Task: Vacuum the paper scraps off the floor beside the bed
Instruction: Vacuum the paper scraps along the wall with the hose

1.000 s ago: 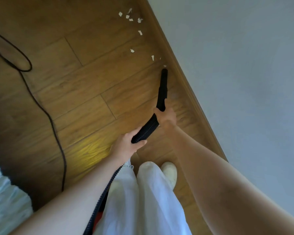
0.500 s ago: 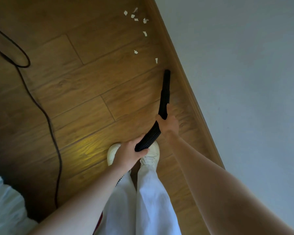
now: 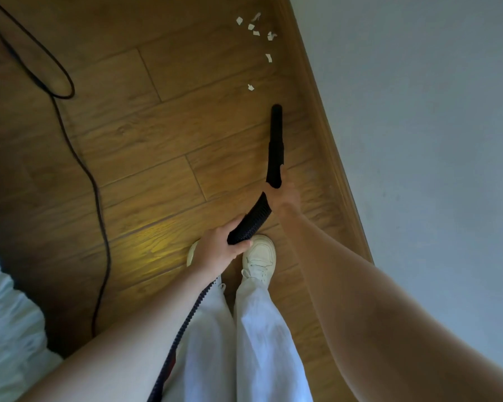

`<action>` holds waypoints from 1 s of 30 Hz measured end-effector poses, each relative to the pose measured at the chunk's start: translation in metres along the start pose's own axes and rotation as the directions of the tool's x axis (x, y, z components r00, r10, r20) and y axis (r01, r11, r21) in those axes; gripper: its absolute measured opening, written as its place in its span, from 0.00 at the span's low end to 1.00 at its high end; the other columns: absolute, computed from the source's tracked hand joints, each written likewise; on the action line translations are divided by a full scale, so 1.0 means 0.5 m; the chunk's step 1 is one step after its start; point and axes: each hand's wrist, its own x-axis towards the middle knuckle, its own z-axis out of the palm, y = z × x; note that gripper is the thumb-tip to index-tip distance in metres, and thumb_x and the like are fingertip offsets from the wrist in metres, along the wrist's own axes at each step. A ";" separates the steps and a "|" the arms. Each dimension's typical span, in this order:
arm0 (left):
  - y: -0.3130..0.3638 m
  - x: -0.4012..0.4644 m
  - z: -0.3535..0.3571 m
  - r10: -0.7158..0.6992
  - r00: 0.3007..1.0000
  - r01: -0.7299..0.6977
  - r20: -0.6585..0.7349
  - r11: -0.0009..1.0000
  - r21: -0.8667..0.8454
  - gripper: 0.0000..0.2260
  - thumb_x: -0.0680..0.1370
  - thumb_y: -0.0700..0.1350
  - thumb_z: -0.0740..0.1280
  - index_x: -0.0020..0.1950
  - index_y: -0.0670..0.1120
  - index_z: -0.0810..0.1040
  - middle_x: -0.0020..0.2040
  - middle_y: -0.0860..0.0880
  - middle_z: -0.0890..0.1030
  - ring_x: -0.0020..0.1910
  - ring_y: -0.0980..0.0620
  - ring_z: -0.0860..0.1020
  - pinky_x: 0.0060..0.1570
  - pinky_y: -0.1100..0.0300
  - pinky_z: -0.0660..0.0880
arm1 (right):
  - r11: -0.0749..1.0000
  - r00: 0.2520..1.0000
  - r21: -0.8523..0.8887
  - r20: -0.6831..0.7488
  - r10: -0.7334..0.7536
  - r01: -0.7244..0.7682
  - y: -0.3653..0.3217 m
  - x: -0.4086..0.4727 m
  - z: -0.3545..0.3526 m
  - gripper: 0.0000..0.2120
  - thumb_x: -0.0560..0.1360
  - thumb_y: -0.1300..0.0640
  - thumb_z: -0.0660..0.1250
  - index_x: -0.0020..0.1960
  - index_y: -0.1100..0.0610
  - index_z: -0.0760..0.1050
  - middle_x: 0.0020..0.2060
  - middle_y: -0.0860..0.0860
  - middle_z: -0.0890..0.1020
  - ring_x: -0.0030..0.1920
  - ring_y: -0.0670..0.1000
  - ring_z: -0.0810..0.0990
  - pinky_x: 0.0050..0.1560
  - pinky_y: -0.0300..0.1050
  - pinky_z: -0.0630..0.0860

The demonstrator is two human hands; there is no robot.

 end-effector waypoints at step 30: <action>0.013 0.034 -0.006 -0.030 0.994 0.023 -0.106 0.998 -0.067 0.27 0.74 0.50 0.71 0.72 0.56 0.67 0.51 0.53 0.83 0.36 0.56 0.78 0.40 0.56 0.80 | 0.992 0.998 -0.108 0.017 -0.069 0.070 -0.056 0.057 0.006 0.31 0.78 0.50 0.63 0.78 0.50 0.55 0.66 0.54 0.75 0.59 0.54 0.77 0.49 0.42 0.74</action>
